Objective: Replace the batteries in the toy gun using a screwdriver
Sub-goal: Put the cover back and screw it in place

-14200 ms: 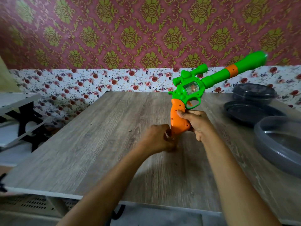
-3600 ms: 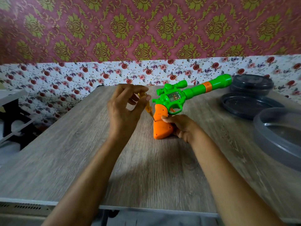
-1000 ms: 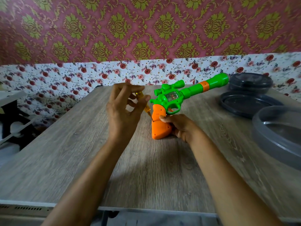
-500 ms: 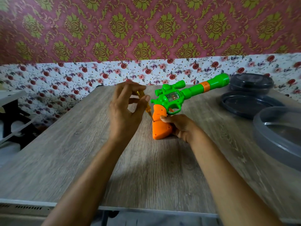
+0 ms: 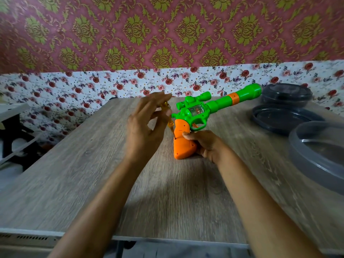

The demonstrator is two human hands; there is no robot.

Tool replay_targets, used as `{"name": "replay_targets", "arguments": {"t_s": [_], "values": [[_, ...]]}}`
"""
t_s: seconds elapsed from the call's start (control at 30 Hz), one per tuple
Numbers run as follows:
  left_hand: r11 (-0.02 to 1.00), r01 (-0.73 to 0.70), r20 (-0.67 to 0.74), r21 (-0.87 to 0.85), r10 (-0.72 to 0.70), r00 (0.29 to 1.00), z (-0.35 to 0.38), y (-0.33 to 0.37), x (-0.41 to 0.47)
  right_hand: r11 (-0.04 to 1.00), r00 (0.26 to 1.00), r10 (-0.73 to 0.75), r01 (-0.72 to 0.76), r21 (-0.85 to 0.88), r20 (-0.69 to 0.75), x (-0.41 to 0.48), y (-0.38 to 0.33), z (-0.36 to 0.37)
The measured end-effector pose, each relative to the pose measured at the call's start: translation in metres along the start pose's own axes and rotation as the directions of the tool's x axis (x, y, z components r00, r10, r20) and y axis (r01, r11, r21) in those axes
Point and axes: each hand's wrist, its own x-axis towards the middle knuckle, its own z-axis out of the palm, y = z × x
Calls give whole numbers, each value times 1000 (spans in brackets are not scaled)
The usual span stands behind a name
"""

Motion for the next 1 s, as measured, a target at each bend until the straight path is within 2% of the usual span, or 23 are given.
{"name": "replay_targets", "arguments": {"t_s": [0.17,0.37,0.7,0.83,1.0], "values": [[999,-5,-72,54,9,997,-1,0,-1,1000,1000,-11,11,1,-10,0,0,0],[997,65,-54,-29,-67,996,0,2,-1,1000,1000,-12,12,12,4,-1,0,1],[999,33,-118,9,-32,993,-2,1,1,1000,1000,-1,1,5,-11,-1,0,1],[1000,19,-117,-13,-20,993,-2,1,1,1000,1000,-15,15,13,-13,-1,0,1],[999,30,-91,39,-26,995,-2,-3,1,1000,1000,-8,8,7,-17,-2,0,2]]}}
